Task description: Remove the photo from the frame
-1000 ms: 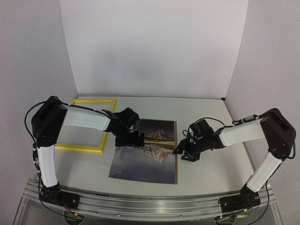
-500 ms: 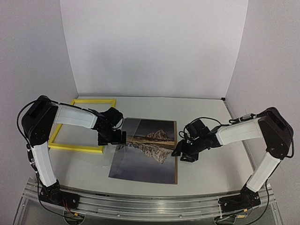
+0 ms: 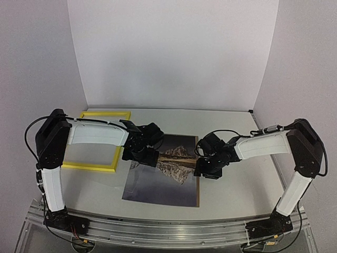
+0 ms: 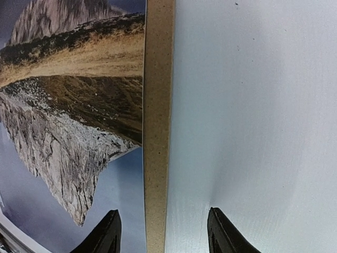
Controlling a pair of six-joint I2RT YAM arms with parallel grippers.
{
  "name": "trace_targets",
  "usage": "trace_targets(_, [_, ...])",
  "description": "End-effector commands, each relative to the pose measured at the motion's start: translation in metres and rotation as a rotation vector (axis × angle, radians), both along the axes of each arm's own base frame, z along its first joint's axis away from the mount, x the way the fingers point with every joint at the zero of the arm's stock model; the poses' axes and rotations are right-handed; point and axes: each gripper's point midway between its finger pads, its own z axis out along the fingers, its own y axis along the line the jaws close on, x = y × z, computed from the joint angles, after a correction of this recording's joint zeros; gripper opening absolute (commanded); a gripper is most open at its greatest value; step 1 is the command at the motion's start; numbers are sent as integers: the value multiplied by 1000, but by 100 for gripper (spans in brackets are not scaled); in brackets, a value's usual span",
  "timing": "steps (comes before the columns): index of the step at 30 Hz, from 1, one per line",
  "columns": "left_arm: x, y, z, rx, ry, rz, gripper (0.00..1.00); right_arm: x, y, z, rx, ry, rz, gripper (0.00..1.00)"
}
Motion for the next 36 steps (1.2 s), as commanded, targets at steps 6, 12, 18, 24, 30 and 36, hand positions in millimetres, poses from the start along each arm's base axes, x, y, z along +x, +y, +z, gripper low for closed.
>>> trace_targets(6, [15, 31, -38, 295, -10, 92, 99, 13, 5, -6, -110, -54, 44, 53])
trace_targets(12, [23, 75, -53, 397, 19, 203, 95, 10, 6, -14, -116, -28, 50, 52])
trace_targets(18, [34, 131, -45, 422, 12, 331, 93, 10, 4, -18, -129, -27, 50, 52])
trace_targets(24, [44, 146, -45, 416, 12, 359, 93, 14, 7, -17, -127, -32, 52, 52])
trace_targets(30, [43, 113, -49, 227, 73, 286, 93, 15, 13, -11, -99, -32, 53, 52])
trace_targets(36, [43, 71, 2, -100, 21, 218, 93, 18, 11, 3, -87, -67, 36, 46])
